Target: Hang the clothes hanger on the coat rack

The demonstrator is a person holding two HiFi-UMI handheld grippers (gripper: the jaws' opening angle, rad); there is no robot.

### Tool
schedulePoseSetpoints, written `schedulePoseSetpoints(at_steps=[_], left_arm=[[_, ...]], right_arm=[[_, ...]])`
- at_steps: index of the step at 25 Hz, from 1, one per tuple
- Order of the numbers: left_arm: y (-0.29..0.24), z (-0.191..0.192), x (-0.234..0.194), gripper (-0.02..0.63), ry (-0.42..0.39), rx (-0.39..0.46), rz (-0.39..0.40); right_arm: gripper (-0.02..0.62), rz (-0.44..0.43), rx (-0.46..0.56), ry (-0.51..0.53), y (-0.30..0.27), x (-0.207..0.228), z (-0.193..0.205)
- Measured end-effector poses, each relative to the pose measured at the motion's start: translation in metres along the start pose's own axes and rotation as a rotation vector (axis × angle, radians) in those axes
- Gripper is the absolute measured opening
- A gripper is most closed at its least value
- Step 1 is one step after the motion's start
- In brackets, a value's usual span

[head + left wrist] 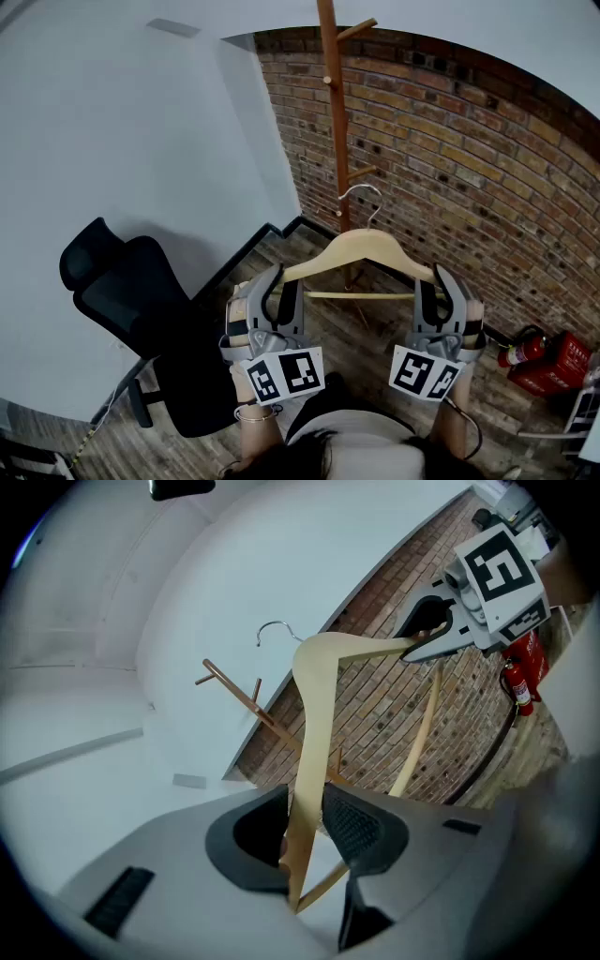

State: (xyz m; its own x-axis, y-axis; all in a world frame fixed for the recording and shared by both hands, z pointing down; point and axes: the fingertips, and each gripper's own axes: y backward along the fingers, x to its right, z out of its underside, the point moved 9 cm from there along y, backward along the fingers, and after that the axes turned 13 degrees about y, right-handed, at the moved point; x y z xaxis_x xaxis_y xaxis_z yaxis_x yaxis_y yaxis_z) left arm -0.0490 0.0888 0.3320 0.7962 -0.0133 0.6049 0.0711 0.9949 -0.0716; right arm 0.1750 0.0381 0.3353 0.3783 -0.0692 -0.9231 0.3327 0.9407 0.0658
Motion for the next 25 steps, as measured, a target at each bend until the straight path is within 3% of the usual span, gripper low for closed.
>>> schedulePoseSetpoints(at_steps=[25], left_arm=[[-0.068, 0.037, -0.053, 0.114, -0.007, 0.071, 0.041]], right_arm=[[0.118, 0.043, -0.047, 0.009, -0.07, -0.023, -0.041]])
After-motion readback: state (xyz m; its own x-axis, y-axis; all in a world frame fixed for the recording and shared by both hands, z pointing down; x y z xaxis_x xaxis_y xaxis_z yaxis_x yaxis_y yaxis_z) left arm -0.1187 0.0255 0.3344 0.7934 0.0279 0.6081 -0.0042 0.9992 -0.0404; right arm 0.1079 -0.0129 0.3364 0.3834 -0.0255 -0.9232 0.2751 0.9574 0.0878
